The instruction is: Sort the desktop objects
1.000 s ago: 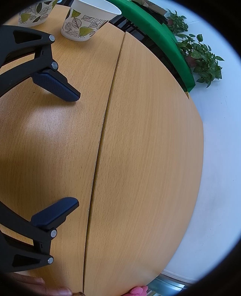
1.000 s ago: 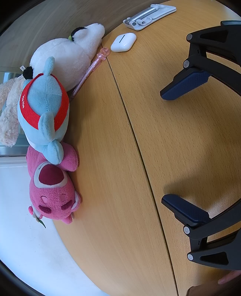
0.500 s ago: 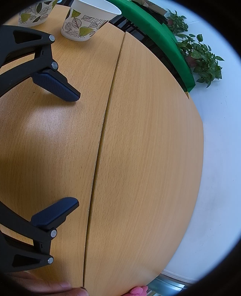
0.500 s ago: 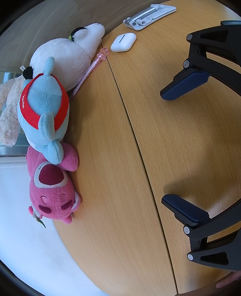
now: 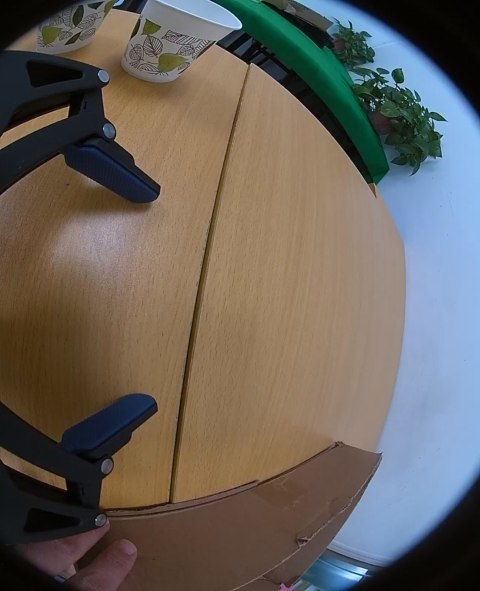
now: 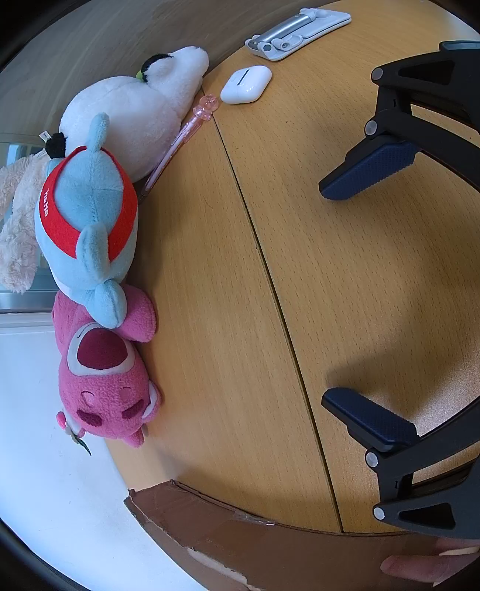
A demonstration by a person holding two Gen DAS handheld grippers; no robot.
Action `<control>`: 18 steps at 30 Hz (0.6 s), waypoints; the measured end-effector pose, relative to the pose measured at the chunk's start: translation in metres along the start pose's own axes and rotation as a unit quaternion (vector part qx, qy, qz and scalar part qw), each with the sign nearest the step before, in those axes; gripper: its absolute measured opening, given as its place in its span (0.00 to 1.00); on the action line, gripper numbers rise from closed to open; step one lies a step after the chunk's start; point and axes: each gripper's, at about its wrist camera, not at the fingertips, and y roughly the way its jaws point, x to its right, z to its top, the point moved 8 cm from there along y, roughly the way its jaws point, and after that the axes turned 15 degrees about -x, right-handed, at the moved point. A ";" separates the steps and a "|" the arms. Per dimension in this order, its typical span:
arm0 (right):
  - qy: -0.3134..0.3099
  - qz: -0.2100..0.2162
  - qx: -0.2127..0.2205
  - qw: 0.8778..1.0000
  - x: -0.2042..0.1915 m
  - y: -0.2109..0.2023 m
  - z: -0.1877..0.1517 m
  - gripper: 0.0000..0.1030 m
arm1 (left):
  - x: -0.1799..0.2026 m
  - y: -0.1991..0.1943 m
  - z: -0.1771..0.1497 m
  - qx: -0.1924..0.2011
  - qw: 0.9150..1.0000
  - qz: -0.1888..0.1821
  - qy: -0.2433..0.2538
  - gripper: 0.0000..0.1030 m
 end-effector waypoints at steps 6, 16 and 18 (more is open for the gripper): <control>0.000 0.000 0.000 1.000 0.000 0.000 -0.001 1.00 | 0.000 -0.001 0.000 0.000 1.000 0.000 0.000 1.00; 0.000 0.000 0.000 1.000 0.000 0.000 -0.001 1.00 | 0.000 0.000 0.000 0.000 1.000 0.000 0.001 1.00; 0.000 0.000 0.000 1.000 0.000 0.000 -0.002 1.00 | 0.000 -0.001 0.000 0.000 1.000 0.000 0.001 1.00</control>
